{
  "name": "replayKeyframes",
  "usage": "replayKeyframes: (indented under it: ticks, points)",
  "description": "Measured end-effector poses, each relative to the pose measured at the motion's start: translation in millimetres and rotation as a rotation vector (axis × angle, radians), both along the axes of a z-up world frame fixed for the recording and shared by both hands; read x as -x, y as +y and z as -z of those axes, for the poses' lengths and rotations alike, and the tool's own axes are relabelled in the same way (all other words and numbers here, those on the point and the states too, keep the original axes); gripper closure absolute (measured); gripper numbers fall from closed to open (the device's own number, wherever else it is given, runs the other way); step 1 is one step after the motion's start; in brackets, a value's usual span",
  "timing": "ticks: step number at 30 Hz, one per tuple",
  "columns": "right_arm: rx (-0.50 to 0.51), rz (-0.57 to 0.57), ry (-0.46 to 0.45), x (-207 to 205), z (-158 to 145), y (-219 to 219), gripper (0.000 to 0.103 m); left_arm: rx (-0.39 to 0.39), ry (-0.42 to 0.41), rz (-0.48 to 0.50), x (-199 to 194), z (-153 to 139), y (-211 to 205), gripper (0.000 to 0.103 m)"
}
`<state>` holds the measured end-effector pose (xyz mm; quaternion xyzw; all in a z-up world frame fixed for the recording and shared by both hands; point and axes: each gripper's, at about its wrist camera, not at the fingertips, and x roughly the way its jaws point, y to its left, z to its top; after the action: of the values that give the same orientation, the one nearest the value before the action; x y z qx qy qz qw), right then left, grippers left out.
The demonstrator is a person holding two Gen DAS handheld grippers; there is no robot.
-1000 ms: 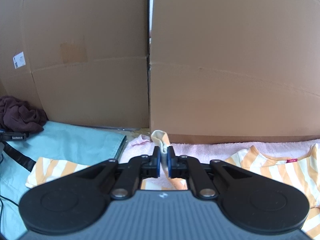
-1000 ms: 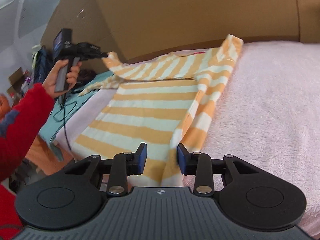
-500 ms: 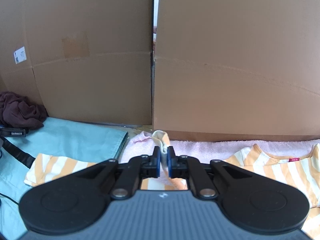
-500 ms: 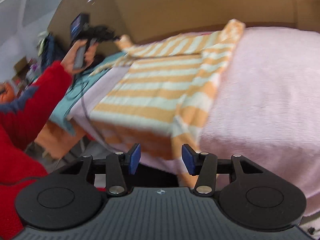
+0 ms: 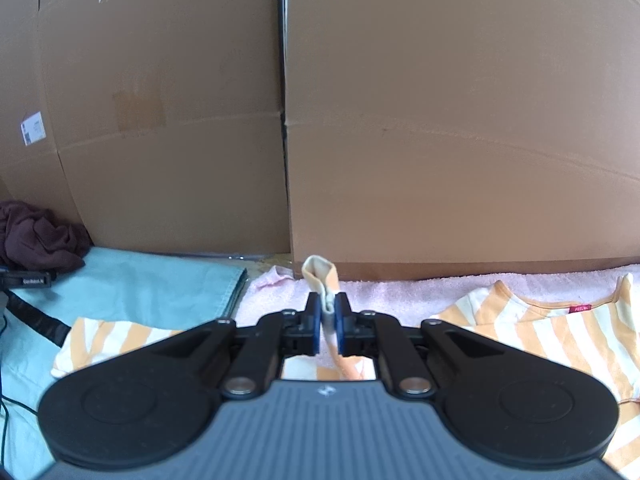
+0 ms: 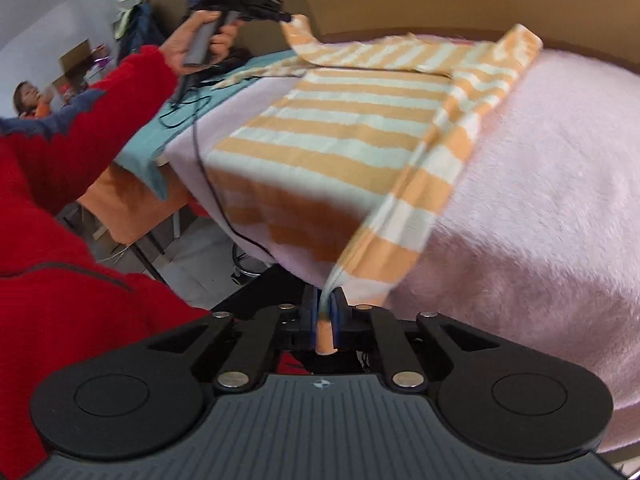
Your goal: Fold clothes
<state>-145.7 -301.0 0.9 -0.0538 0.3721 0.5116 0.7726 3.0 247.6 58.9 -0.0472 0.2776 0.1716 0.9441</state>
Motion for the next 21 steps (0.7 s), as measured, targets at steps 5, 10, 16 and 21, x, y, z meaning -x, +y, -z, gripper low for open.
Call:
replayKeyframes:
  ticks: [5, 10, 16, 21]
  points:
    - [-0.02, -0.028, 0.078, -5, 17, 44, 0.043, 0.024, 0.003, 0.0, -6, 0, -5, 0.095]
    - [-0.02, 0.065, 0.042, -9, 7, 22, 0.059, -0.001, -0.008, 0.016, -1, -3, -9, 0.092]
    - [-0.072, 0.229, 0.118, -43, 22, 14, 0.068, -0.008, -0.019, 0.025, 4, -3, -9, 0.092]
    - [-0.061, 0.198, 0.109, -44, 12, 9, 0.069, -0.011, 0.011, 0.067, 12, 8, -17, 0.091]
